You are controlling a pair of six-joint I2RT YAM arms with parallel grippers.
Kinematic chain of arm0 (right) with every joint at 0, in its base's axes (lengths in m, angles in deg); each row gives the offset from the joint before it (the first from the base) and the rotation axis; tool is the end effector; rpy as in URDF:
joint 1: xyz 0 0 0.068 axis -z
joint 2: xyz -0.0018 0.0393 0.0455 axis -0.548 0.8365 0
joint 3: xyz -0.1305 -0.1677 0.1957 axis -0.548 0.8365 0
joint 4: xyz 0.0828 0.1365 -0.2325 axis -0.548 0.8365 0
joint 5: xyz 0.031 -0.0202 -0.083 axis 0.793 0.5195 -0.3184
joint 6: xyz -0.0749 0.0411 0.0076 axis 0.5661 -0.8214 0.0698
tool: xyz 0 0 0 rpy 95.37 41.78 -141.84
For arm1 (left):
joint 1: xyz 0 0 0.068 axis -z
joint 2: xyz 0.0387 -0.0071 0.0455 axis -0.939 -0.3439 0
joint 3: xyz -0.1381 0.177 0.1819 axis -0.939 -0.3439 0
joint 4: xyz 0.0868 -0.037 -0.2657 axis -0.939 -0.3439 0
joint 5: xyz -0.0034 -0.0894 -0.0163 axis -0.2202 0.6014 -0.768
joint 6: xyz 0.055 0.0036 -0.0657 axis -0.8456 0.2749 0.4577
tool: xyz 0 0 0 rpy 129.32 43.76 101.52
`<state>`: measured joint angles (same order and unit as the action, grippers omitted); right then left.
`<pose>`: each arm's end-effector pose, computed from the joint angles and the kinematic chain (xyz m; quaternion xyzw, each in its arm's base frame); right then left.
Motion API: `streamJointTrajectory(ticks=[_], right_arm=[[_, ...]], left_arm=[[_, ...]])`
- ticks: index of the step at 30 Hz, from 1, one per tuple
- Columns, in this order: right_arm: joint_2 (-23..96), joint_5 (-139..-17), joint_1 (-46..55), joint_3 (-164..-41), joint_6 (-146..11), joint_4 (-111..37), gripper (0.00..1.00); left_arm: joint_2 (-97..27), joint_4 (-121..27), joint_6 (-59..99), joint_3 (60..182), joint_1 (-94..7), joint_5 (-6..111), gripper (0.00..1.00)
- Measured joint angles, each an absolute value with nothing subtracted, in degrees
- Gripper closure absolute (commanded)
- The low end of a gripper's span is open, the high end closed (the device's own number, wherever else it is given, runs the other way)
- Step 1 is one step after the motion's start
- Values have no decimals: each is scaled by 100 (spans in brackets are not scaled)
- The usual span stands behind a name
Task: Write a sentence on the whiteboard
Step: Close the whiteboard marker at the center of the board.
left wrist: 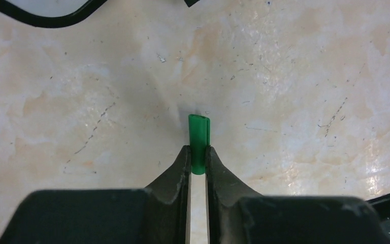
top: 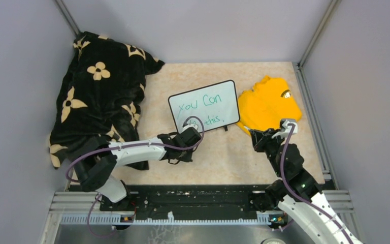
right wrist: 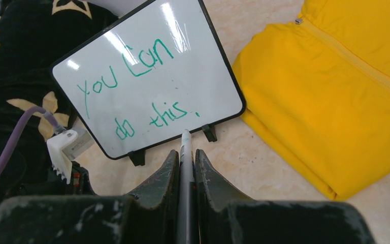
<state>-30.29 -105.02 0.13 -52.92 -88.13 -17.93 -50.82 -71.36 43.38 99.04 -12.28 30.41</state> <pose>0.1307 0.0554 0.2779 0.0747 0.7453 0.2204 0.6248 0.1944 -0.2724 0.1339 0.1638 0.9515 -0.0854 0.2460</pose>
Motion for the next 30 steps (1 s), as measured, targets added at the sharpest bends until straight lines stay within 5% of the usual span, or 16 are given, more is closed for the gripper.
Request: streamJointTrajectory(ticks=[11,30], right_arm=[[-3073,-10522,13,-5290,-8813,-1791,100],[-3112,-10522,13,-5290,-8811,-1793,100]], left_arm=[[-4748,-7311,4633,9802,-1228,3152,36],[-5650,-8368,2233,11257,-1375,4070,46]])
